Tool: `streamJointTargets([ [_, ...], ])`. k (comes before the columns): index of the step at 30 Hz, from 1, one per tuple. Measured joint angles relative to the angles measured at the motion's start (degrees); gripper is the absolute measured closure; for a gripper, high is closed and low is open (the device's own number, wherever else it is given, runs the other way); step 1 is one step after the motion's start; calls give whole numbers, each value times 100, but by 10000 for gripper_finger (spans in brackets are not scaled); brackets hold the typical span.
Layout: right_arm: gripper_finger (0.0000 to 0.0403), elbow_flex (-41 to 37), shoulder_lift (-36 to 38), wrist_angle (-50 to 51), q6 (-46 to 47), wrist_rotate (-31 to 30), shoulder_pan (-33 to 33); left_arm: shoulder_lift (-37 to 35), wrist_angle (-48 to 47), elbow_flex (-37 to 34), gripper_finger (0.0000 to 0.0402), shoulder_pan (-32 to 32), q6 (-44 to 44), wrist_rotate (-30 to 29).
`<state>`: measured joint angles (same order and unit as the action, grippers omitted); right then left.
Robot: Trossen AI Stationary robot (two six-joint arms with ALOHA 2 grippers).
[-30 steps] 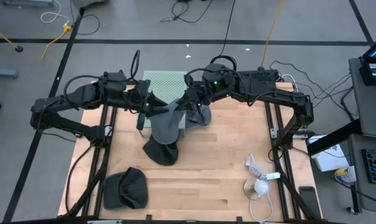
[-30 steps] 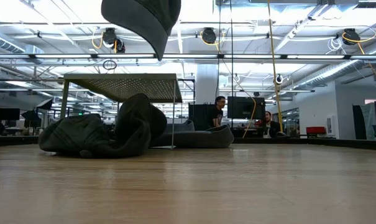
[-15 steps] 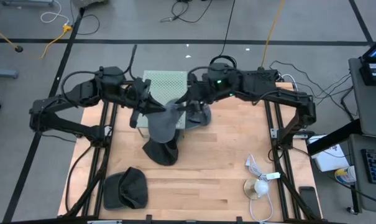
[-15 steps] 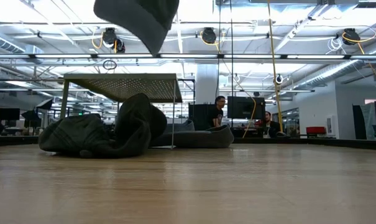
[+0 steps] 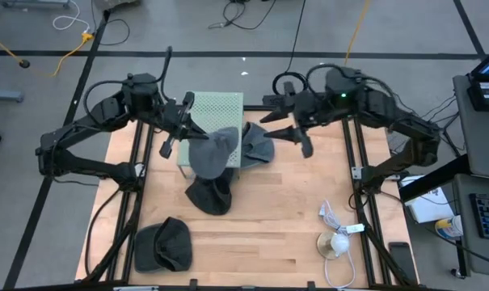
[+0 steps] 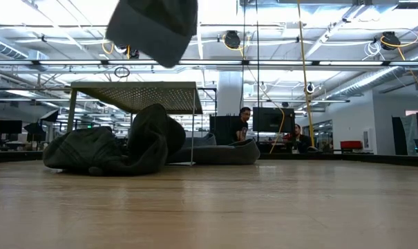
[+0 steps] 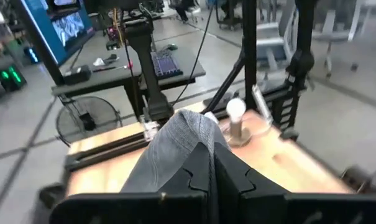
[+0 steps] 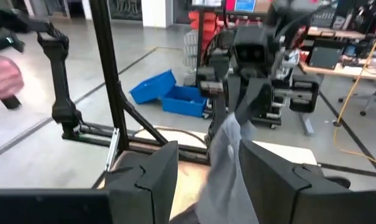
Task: Pick & Place hat
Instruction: Put the right gray cap on the shelf
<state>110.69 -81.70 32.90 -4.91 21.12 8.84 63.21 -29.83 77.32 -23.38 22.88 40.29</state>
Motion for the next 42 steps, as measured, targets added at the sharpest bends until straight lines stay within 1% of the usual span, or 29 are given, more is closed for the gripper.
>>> streamJointTargets([
  [3, 241, 0, 117, -9, 20, -59, 0, -1, -279, 0, 400, -228, 810, 73],
  [6, 243, 0, 175, -16, 31, -177, 2, 19, -804, 0, 400, -489, 1677, 68],
  [9, 243, -1, 169, -6, 29, -179, 2, 91, -1120, 0, 401, -751, 2273, 68],
  [14, 246, -2, 98, -6, -21, -178, 2, 253, -1208, 2, 401, -1020, 2645, -14],
  [19, 247, -7, 52, -23, -113, -178, 2, 398, -1303, 2, 401, -1160, 2944, -711],
  [25, 248, -8, 29, -53, -262, -180, 4, 630, -1615, 2, 401, -1326, 3467, -1086],
  [28, 248, -9, 40, -57, -407, -178, 4, 740, -1847, 2, 401, -1329, 3802, -1377],
  [37, 248, -9, 33, -52, -480, -180, 4, 810, -1900, 2, 401, -1325, 4417, -1724],
  [42, 248, -7, 33, -57, -479, -179, 4, 808, -2162, 1, 401, -1331, 4675, -1835],
])
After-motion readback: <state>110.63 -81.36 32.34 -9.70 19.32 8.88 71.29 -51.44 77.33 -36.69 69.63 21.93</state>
